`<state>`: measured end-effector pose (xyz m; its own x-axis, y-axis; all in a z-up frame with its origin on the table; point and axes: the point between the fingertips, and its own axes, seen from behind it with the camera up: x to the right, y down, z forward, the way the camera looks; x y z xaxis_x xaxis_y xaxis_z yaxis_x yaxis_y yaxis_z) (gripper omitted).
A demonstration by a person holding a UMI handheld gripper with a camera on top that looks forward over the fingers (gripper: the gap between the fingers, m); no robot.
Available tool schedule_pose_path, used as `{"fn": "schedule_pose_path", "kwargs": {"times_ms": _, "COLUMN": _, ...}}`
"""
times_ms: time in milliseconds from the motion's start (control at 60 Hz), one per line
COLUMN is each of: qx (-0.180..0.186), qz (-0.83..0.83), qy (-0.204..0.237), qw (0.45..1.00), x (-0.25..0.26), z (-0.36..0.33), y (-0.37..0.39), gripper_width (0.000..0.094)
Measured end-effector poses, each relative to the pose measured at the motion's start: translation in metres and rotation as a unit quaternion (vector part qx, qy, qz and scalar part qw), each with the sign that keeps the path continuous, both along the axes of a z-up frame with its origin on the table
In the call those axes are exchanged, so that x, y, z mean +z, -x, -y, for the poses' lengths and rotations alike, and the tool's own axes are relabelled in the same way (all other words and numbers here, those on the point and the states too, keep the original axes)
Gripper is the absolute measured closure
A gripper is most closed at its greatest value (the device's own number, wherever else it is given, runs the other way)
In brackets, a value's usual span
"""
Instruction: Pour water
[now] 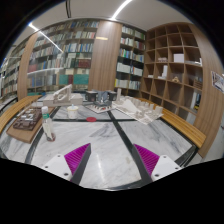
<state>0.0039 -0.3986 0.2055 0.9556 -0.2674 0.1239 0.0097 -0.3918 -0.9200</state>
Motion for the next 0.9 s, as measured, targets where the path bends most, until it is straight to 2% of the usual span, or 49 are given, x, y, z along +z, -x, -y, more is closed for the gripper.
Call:
{"fn": "schedule_pose_path", "kwargs": {"times_ms": 183, "qx": 0.022, "qz": -0.008, "qy": 0.017, "qw": 1.000, "x": -0.058, "z": 0.001, "y": 0.044, "gripper_width": 0.0081}}
{"fn": "schedule_pose_path", "kwargs": {"times_ms": 383, "qx": 0.086, "qz": -0.035, "qy": 0.032, "qw": 0.995, "x": -0.097, "z": -0.025, "y": 0.139, "gripper_width": 0.0079}}
{"fn": "schedule_pose_path", "kwargs": {"times_ms": 600, "qx": 0.142, "qz": -0.040, "qy": 0.008, "qw": 0.989, "x": -0.109, "z": -0.113, "y": 0.240, "gripper_width": 0.0081}}
{"fn": "schedule_pose_path", "kwargs": {"times_ms": 900, "qx": 0.158, "qz": -0.021, "qy": -0.045, "qw": 0.986, "x": -0.118, "z": -0.264, "y": 0.295, "gripper_width": 0.0106}}
